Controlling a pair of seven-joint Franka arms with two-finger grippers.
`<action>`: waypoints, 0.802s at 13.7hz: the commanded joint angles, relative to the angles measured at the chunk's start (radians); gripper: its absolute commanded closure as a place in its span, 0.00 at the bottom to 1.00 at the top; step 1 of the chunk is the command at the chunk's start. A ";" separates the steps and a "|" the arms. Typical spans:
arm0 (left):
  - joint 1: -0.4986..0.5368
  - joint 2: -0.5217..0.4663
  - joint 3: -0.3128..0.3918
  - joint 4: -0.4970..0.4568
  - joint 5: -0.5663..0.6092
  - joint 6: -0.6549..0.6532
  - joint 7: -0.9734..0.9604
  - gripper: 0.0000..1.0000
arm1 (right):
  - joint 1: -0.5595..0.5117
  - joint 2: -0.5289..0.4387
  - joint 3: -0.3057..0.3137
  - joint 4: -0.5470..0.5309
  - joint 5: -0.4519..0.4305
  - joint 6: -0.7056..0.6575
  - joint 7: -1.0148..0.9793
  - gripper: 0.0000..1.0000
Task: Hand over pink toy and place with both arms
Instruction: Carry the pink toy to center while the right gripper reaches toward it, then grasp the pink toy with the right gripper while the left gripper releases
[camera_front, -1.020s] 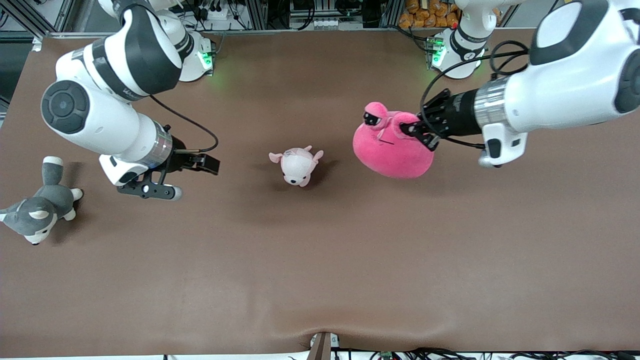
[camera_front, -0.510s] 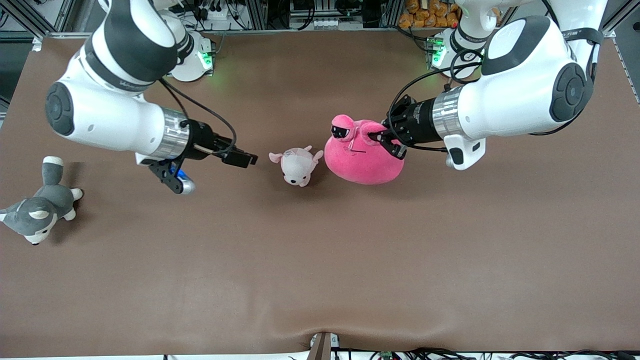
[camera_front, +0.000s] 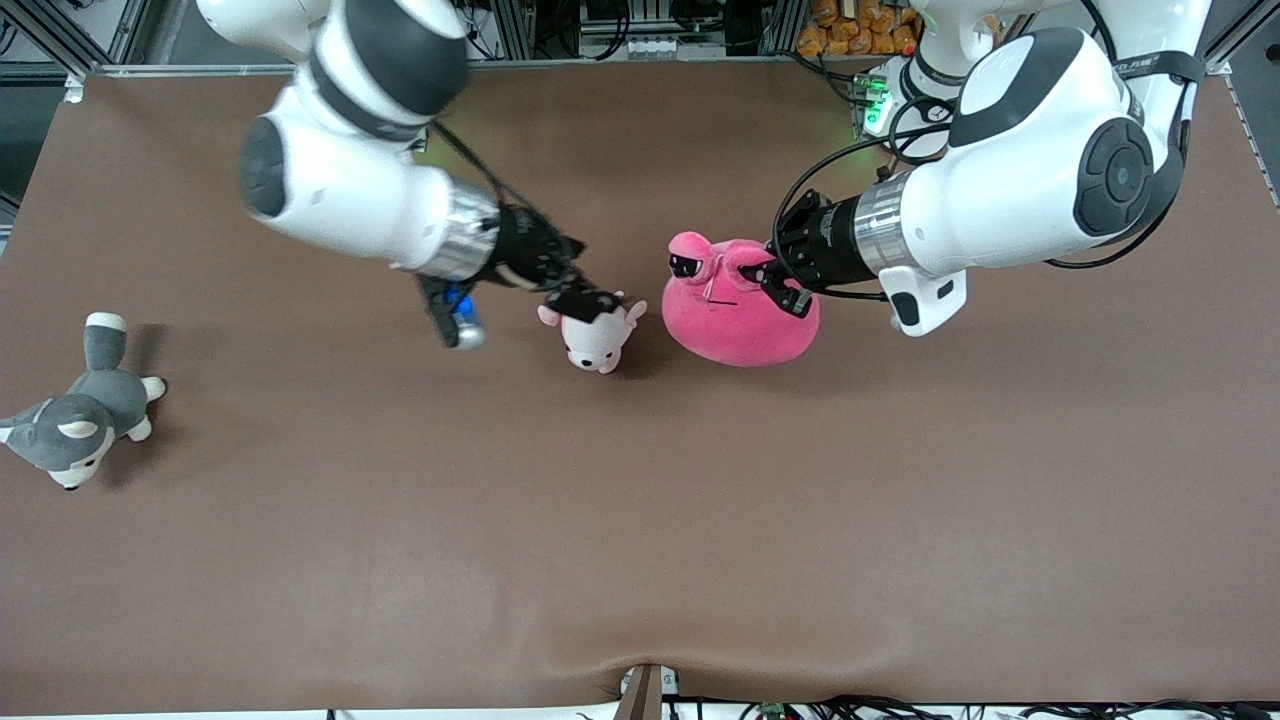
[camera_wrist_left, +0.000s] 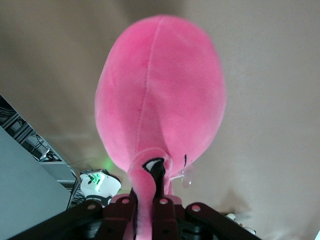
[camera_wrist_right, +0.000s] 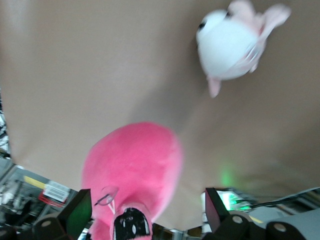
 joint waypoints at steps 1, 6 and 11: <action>0.002 0.008 0.005 0.020 0.005 -0.015 -0.023 1.00 | 0.101 0.037 -0.011 0.008 0.018 0.133 0.116 0.00; -0.007 0.016 0.004 0.025 0.008 -0.015 -0.030 1.00 | 0.136 0.046 -0.011 -0.007 0.012 0.187 0.147 0.00; -0.031 0.031 0.001 0.024 0.008 -0.015 -0.098 1.00 | 0.164 0.058 -0.013 -0.007 -0.013 0.239 0.147 0.45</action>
